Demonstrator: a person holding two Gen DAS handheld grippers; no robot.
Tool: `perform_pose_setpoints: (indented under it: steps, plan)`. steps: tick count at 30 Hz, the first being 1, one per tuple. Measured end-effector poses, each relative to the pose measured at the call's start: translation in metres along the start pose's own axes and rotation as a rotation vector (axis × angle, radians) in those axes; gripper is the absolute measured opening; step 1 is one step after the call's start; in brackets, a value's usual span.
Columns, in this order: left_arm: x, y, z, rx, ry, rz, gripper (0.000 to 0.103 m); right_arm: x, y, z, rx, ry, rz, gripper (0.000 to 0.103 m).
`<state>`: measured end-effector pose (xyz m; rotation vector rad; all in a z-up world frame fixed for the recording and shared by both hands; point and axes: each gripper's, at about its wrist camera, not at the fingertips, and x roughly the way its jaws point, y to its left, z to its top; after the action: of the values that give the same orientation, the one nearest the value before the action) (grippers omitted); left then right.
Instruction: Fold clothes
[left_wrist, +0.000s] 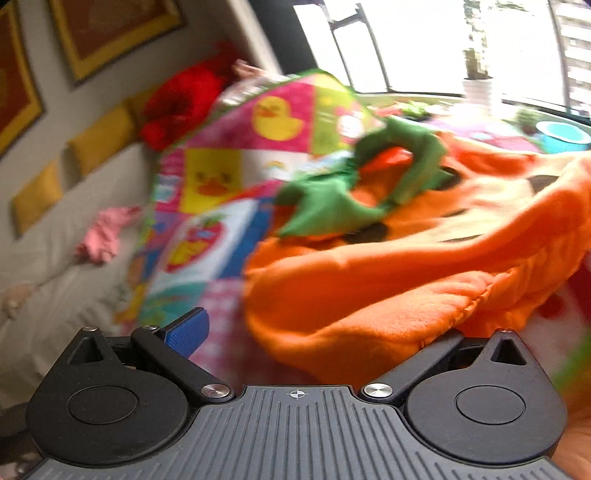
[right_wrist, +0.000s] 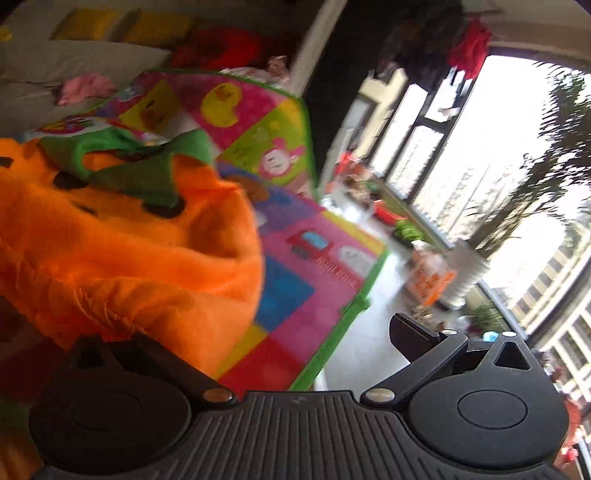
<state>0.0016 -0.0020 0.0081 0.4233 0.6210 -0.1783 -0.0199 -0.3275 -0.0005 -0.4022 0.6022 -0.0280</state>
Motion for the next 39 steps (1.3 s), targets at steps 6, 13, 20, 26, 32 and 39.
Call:
perform_pose_setpoints:
  steps: [6,13,20,26,32,39]
  plan:
    - [-0.025,-0.011,-0.006,0.025,0.036,-0.271,0.103,-0.037,0.001,-0.010,-0.165,-0.043,0.184,0.103]
    - [-0.027,0.013,0.028,-0.071,-0.043,-0.349,0.103,-0.077,-0.036,0.036,-0.098,-0.277,0.414,0.103]
    - [0.061,0.019,0.069,-0.270,0.070,-0.464,0.103,0.014,-0.003,0.094,0.011,-0.093,0.648,0.103]
    - [0.128,0.015,0.064,-0.339,0.254,-0.497,0.103,0.105,0.014,0.105,0.174,0.180,0.658,0.103]
    - [0.142,0.016,0.055,-0.322,0.314,-0.516,0.103,0.132,-0.016,0.073,0.564,0.254,0.741,0.103]
    - [0.143,0.014,0.062,-0.266,0.327,-0.518,0.103,0.120,0.001,0.106,0.219,0.221,0.656,0.103]
